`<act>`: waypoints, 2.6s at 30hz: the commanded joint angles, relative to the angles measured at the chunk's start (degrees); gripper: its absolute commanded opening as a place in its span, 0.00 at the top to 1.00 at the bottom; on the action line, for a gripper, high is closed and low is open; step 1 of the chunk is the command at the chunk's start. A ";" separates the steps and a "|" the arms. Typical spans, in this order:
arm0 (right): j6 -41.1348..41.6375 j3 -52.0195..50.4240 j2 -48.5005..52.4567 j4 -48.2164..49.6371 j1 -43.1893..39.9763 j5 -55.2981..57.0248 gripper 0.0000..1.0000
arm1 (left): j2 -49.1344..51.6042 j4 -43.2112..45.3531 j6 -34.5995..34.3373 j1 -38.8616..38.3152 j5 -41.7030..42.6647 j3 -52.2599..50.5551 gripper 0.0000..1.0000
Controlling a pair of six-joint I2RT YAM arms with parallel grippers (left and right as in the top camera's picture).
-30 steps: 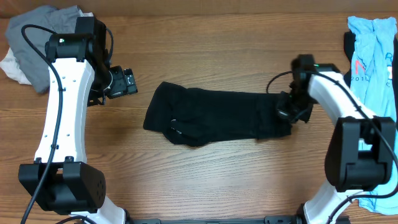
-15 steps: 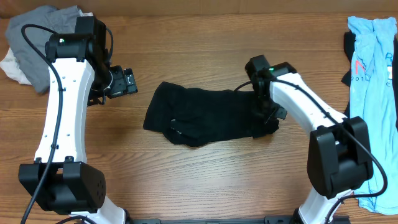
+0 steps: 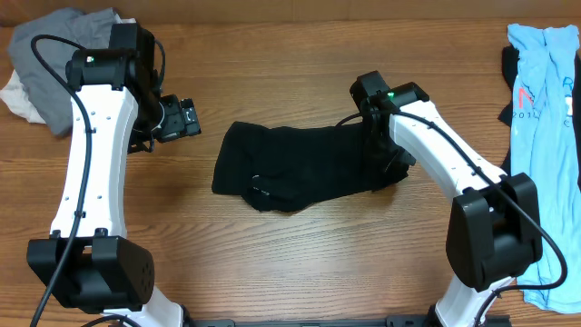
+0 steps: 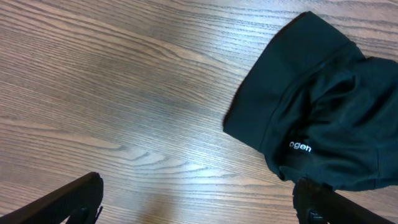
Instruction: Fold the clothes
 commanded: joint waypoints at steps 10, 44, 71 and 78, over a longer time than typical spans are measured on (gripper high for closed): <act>-0.59 1.25 -2.08 4.87 8.39 0.02 0.96 | -0.90 0.02 1.14 0.15 0.50 1.07 0.00; -6.19 10.29 -4.79 6.23 10.08 -17.27 0.43 | -0.90 0.24 1.18 0.15 0.46 1.07 0.00; -26.14 2.51 20.50 26.69 -9.31 -84.70 0.96 | -0.90 0.20 2.03 0.15 0.48 1.07 0.00; -21.33 3.39 20.44 26.08 -10.54 -79.25 0.96 | -0.90 0.13 2.23 0.15 0.48 1.07 0.00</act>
